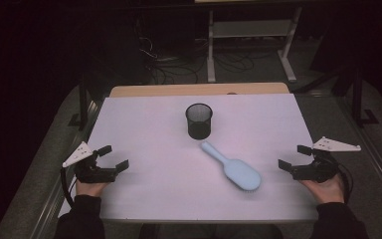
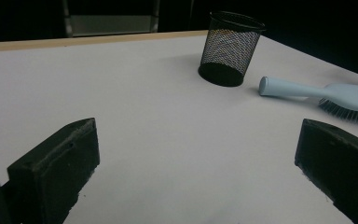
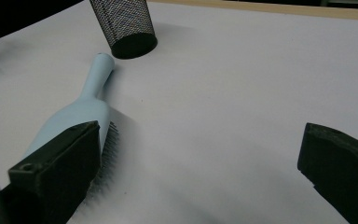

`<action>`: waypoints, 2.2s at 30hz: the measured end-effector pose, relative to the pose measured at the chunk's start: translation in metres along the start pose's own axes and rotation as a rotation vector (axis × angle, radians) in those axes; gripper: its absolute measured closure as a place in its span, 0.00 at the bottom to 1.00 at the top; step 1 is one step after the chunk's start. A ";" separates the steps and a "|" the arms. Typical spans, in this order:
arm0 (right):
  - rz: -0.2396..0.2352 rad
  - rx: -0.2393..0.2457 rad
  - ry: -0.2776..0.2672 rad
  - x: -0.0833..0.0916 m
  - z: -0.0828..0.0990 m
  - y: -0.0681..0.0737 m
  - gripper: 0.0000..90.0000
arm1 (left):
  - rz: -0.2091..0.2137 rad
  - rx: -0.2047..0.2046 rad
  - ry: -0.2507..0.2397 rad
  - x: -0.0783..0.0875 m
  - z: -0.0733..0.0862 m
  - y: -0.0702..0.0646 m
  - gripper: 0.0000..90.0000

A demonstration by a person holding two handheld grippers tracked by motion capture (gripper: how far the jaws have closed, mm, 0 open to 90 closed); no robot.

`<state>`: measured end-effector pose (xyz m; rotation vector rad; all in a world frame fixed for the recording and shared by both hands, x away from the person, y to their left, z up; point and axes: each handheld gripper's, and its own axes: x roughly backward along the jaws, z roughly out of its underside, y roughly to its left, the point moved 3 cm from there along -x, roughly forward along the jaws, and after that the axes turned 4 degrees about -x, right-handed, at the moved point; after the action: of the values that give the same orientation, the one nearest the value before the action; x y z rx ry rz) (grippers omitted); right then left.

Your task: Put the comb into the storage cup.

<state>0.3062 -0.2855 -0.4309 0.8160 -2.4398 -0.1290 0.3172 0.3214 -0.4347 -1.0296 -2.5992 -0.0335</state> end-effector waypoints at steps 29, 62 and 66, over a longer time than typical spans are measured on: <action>-0.022 0.068 0.041 -0.005 -0.033 0.013 0.00 | -0.010 -0.003 0.006 -0.001 0.003 0.000 0.00; -0.062 0.149 0.106 -0.026 -0.072 0.034 0.01 | -0.010 -0.015 0.008 -0.001 0.003 0.000 0.00; -0.074 0.151 0.107 -0.029 -0.078 0.037 0.01 | -0.011 -0.009 0.007 -0.001 0.004 0.001 0.00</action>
<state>0.3478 -0.2321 -0.3701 0.9551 -2.3402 0.0711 0.3171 0.3220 -0.4386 -1.0164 -2.6007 -0.0518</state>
